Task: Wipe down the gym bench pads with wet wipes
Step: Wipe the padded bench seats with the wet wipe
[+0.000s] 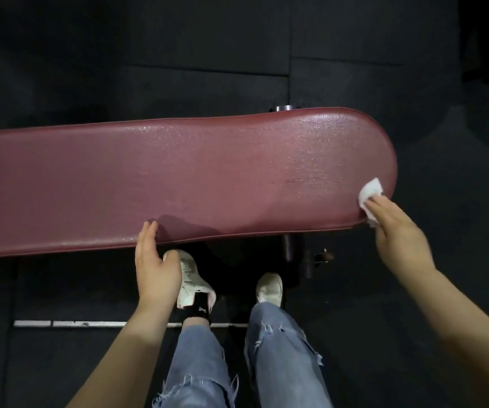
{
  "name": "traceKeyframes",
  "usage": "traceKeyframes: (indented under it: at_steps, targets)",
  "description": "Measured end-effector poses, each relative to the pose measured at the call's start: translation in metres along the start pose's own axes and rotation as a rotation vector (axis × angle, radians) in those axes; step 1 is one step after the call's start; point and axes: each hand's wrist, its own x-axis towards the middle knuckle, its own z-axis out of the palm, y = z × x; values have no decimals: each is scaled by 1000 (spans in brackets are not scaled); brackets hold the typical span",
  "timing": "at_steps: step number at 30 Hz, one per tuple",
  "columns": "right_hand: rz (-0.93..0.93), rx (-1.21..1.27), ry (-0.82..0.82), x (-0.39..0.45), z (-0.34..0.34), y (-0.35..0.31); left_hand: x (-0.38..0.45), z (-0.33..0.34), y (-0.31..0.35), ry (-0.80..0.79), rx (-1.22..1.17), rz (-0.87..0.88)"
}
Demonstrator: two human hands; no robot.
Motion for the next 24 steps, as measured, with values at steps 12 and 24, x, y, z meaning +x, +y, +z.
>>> traceKeyframes:
  at_steps: [12,24]
  targets:
    - [-64,253,-24,-9,140,-219,-1,-17,3,75,-400,-58]
    - [-1103,-237,-321,43,63,-100,-19,-3,-7,-45,-183,-35]
